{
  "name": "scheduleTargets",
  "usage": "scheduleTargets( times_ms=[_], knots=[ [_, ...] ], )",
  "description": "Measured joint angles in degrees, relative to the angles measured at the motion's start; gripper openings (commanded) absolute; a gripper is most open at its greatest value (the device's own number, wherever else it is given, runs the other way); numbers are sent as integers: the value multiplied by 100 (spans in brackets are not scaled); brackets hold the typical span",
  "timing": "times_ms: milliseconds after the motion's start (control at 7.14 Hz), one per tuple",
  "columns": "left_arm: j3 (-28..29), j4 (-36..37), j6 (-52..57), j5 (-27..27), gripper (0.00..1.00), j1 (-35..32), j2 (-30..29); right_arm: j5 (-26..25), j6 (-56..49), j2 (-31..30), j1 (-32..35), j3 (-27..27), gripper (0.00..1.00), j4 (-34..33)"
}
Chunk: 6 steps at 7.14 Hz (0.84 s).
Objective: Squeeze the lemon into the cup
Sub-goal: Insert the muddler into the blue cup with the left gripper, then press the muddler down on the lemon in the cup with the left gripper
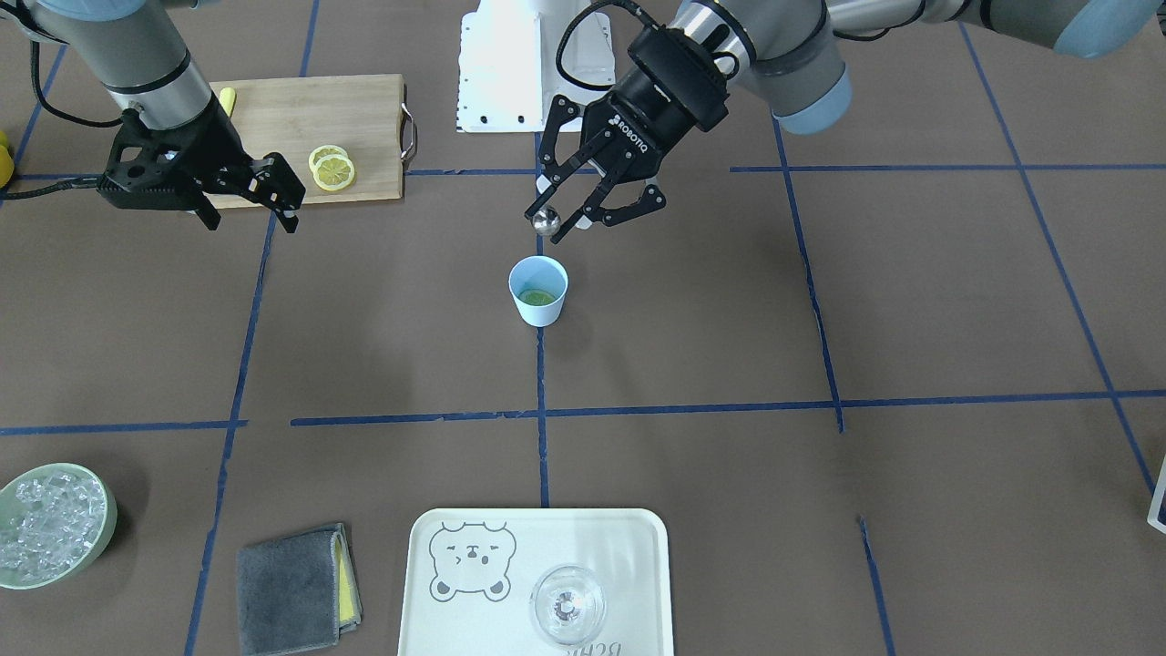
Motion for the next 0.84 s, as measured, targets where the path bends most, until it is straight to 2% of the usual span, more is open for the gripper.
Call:
scheduleTargets(
  times_ms=[280,420,840],
  knots=[
    [187,-697,438,1843,0,875,178,5,1,-2,34,-9,100,0],
    [347,-834,529,2338,0,1114,209,4,5,-1,35,-18,100,0],
    [638,-913,568,2756,0,1297,179,36,16,6,40,-23,100,0]
  ],
)
